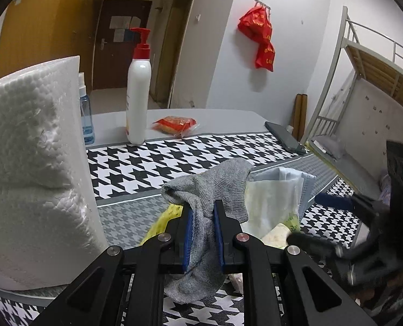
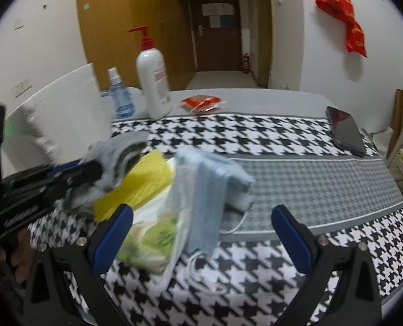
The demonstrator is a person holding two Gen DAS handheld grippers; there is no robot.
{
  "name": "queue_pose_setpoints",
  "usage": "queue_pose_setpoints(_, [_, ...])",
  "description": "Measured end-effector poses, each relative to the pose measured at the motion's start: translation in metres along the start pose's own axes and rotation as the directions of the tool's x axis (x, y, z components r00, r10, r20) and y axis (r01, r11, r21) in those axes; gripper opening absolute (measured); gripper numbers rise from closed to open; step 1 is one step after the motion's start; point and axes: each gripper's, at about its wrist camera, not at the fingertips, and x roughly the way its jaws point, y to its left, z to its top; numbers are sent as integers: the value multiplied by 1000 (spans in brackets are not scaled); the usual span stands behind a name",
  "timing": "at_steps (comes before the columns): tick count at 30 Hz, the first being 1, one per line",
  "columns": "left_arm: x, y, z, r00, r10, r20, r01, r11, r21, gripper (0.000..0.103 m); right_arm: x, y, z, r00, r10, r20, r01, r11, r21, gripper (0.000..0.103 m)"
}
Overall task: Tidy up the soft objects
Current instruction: 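Close the left gripper on the grey sock and lift it, then grasp the green tissue pack with the right gripper while the left holds the sock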
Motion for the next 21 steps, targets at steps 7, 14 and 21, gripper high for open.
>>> queue_pose_setpoints(7, [-6,-2,0,1000,-9,15,9,1000,5,16,-1,26,-18,997,64,-31,-65,997,-48,101])
queue_pose_setpoints(14, [-10,-1,-2,999,-23,24,23,1000,6,16,3,36,-23,995,93,-43,-95,995,-39,98])
queue_pose_setpoints(21, [-20,-3,-2,998,-44,53,43,999,13,16,-7,49,-24,993,116,-17,-116,992,-53,97])
